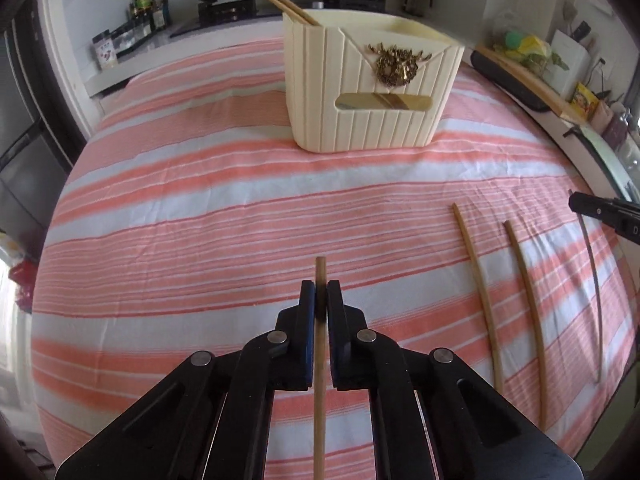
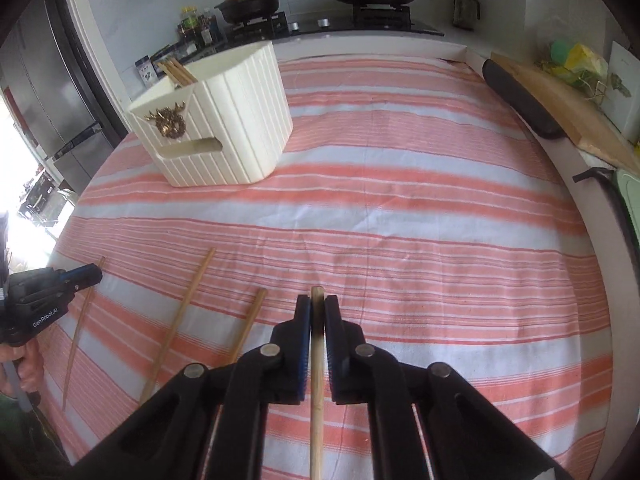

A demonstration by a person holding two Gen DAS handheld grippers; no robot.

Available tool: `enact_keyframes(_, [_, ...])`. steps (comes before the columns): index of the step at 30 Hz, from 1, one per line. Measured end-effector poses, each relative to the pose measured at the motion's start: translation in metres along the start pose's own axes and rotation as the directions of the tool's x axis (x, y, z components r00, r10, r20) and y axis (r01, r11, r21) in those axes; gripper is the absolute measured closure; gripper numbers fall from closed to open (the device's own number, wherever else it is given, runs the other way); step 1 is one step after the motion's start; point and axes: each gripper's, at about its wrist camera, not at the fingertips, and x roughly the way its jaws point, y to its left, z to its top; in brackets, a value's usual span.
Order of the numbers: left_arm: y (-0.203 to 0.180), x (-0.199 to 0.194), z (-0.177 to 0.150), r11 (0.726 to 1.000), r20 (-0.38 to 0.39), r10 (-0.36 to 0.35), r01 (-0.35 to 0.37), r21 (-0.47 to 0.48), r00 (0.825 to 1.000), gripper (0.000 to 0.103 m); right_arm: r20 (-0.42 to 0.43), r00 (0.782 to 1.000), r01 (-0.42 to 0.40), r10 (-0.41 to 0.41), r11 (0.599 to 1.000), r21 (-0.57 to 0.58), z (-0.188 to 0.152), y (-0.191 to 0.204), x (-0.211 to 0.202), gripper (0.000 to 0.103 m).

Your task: Organize utensils

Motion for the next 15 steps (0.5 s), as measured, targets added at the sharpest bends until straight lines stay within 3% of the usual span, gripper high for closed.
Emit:
enact_keyframes(4, [-0.001,-0.063,0.007,0.999,0.126,-0.037,0.038,-0.004,0.991,0.099,0.113,0.993,-0.019,0.021,1.0,-0.022,0.004,0.013,-0.059,0.096])
enact_keyframes(8, [-0.006,-0.124,0.01,0.997,0.241,-0.074,0.074,0.009,0.968,0.099,0.225,0.974,-0.025,0.04,0.997,-0.067,0.001,0.031,-0.115,0.096])
enact_keyframes(15, [-0.011,-0.182,0.007,0.992,0.349,-0.127,0.125,0.027,0.929,0.099,0.365,0.929,-0.013,0.061,0.991,-0.131,-0.01,0.06,-0.175,0.096])
